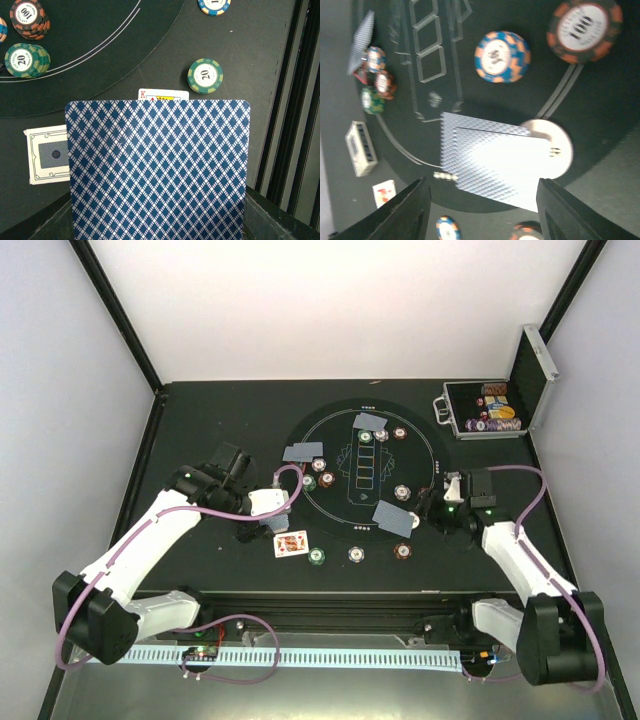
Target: Distribute texas hold em gaming equipment
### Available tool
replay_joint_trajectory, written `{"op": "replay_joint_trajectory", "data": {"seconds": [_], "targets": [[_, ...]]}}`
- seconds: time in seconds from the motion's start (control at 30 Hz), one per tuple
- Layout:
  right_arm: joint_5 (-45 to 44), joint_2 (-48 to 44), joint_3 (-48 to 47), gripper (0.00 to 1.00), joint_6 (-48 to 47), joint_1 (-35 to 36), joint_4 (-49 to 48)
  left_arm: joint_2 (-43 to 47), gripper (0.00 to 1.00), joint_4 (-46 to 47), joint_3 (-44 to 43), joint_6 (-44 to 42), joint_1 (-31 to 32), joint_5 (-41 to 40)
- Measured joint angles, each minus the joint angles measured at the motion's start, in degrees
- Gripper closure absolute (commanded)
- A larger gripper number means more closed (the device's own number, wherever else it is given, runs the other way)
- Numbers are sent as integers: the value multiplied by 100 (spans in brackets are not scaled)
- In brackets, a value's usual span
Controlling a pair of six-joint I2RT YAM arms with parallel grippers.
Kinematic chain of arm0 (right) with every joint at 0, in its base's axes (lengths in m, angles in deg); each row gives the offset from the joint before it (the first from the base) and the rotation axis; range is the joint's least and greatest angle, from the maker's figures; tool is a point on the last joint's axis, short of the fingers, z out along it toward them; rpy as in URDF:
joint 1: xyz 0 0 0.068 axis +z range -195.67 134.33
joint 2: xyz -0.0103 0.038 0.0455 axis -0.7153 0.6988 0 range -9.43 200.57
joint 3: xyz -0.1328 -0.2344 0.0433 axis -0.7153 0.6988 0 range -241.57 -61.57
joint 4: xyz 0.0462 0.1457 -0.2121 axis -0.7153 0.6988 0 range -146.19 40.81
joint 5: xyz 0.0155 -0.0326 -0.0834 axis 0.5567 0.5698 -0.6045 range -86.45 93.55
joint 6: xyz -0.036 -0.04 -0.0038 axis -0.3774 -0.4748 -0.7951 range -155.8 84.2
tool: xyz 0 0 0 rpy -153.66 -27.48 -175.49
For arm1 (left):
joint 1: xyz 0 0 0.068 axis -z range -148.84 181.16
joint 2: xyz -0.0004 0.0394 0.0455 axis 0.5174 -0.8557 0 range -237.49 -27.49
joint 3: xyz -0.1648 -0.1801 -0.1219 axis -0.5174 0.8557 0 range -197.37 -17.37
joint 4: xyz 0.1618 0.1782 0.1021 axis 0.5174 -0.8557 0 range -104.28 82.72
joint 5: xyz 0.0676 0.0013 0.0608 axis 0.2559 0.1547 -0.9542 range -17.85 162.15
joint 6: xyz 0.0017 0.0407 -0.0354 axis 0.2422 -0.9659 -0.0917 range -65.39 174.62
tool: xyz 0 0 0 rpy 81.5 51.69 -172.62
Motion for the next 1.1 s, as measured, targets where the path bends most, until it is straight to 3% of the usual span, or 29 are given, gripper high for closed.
{"op": "replay_joint_trajectory", "data": {"seconds": [0.1, 0.23, 0.43, 0.57, 0.8, 1.1], "targets": [[-66, -236, -219, 29, 120, 227, 70, 0, 98, 0, 0, 0, 0, 2], [151, -232, -380, 22, 503, 1296, -293, -2, 98, 0, 0, 2, 0, 4], [745, 420, -531, 18, 1471, 3038, -1768, -4, 99, 0, 0, 2, 0, 4], [953, 1073, -1040, 18, 1904, 3792, -2481, -26, 98, 0, 0, 2, 0, 4], [1200, 2120, -1781, 21, 2319, 4413, -3421, -37, 98, -4, -2, 2, 0, 7], [1399, 2975, -2028, 30, 2658, 4594, -4000, -37, 98, -13, -4, 2, 0, 4]]}}
